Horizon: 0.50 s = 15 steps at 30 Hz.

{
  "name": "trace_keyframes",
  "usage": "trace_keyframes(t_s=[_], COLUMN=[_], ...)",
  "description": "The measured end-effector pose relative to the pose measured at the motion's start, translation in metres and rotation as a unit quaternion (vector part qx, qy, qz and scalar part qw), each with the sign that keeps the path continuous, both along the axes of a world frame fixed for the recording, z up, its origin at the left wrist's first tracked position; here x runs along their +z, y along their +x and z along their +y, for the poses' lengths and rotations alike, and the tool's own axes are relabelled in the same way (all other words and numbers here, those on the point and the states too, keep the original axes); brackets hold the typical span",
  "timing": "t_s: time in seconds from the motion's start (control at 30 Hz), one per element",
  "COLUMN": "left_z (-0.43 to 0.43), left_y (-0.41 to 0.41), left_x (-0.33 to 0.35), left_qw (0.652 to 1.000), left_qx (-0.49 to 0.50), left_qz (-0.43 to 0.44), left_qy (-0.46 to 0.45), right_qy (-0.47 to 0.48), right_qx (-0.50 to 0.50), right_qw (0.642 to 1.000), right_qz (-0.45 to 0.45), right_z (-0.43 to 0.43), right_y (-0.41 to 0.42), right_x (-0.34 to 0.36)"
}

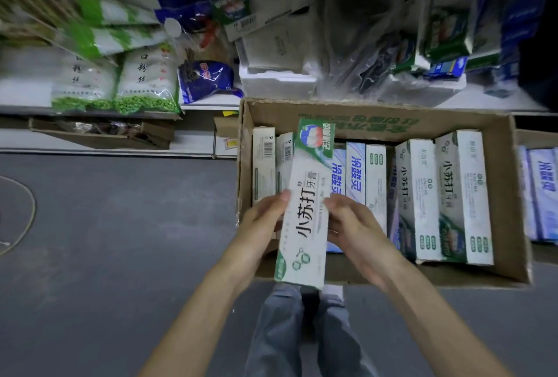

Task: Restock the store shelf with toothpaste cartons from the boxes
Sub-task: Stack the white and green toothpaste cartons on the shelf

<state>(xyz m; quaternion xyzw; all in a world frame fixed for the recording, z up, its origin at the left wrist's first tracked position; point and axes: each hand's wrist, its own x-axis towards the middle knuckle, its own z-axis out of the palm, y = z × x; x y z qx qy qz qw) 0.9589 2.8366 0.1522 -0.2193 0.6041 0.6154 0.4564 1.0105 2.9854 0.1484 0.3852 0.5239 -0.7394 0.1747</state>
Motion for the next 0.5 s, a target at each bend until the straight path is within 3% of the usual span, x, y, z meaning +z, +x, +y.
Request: trace_keyframes(t_s=[0.2, 0.33, 0.43, 0.5], left_z=[-0.042, -0.072, -0.082, -0.085], left_y=[-0.004, -0.014, -0.018, -0.019], left_x=[0.032, 0.033, 0.027, 0.019], left_qw=[0.997, 0.994, 0.991, 0.989], left_qx=[0.002, 0.062, 0.094, 0.103], left_qz=[0.073, 0.079, 0.079, 0.077], left_qy=[-0.014, -0.050, -0.061, -0.069], right_qy=[0.065, 0.070, 0.137, 0.134], right_qx=[0.078, -0.030, 0.006, 0.030], right_qw=[0.991, 0.997, 0.988, 0.984], right_qz=[0.083, 0.021, -0.075, -0.115], right_z=[-0.035, -0.020, -0.010, -0.012], right_y=[-0.010, -0.025, -0.031, -0.035], right_x=[0.026, -0.006, -0.051, -0.074])
